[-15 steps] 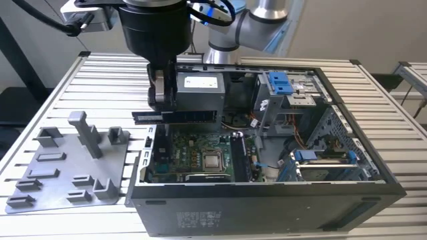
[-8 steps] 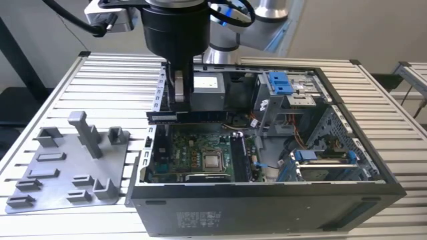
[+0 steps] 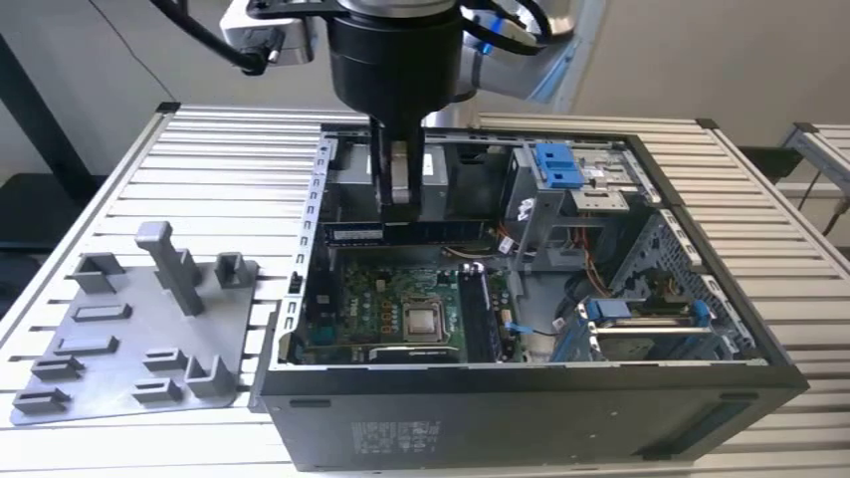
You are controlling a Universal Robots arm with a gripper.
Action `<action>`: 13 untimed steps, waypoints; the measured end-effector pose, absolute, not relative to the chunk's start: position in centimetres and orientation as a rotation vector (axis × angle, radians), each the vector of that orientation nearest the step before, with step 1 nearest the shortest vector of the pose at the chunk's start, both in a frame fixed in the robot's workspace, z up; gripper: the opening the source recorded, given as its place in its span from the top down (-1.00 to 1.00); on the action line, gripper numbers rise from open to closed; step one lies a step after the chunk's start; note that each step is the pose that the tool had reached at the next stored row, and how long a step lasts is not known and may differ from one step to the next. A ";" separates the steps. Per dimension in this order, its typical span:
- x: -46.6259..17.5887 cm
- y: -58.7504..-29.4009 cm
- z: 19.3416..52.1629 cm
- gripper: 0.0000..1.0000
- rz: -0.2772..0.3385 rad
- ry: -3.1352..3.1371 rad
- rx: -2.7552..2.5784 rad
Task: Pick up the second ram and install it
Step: 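Pick up the second ram and move it above second insertion slot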
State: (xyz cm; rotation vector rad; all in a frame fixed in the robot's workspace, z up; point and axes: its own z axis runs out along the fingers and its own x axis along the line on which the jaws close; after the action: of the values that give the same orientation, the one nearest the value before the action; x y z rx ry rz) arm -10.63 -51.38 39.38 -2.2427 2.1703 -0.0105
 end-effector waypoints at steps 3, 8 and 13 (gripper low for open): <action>-9.7 -51.4 39.4 0.72 -0.011 2.170 -2.243; -8.1 -51.4 39.4 0.72 -0.010 2.170 -2.243; -6.5 -51.4 39.4 0.72 -0.010 2.170 -2.243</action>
State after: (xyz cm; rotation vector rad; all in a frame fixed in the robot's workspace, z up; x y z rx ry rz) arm -6.53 -51.38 39.38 -2.2427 2.1704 -0.0104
